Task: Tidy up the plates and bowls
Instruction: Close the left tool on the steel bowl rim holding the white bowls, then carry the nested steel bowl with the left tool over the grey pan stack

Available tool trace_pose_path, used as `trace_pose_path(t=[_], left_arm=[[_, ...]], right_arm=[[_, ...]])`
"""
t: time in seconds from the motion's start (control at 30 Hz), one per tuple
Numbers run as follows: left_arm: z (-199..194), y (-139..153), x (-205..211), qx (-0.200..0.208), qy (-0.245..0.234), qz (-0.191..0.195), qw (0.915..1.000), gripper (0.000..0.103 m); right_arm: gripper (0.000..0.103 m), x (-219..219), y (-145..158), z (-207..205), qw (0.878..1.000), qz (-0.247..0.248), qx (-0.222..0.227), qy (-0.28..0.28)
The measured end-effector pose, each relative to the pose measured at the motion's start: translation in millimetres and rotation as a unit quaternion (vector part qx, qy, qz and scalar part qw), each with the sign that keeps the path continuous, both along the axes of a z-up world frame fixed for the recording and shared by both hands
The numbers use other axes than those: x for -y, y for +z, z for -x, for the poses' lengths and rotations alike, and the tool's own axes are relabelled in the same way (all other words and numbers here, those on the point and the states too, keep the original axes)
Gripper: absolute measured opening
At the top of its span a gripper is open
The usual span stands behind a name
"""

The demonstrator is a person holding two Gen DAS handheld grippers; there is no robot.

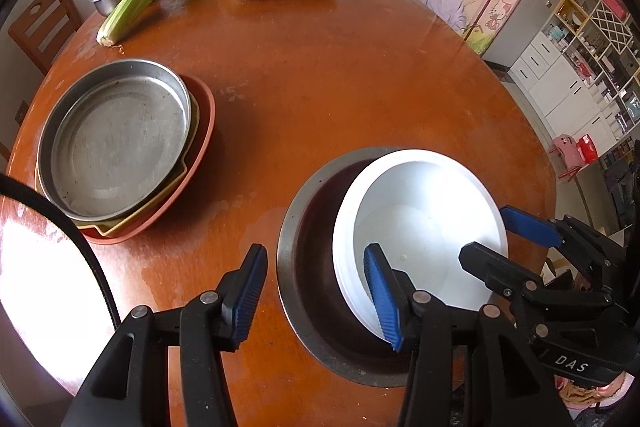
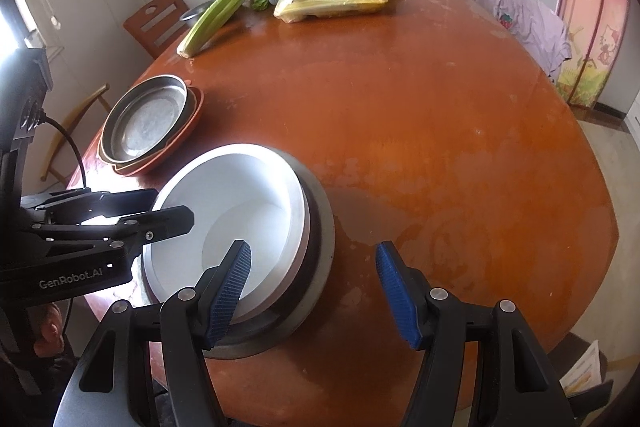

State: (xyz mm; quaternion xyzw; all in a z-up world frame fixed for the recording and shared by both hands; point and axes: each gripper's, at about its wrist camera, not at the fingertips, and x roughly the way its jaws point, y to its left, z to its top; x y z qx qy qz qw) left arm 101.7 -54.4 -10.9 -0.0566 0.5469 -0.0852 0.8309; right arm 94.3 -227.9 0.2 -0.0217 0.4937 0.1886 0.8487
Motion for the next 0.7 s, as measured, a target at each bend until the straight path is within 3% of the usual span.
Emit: trace_pose_path(t=[0.2,0.7], left_arm=[[2.6,0.2,5.8,0.015,-0.002,-0.029,0.9995,0.055],[0.6,-9.3,8.6,0.006,-0.009,-0.026,0.9996,0.057]], right_arm=[[0.067,0.1,-4.1,0.1,1.0,-0.015,-0.011,0.003],[0.067,-17.4,-11.9,3.1,0.999,-0.018,-0.027,0.028]])
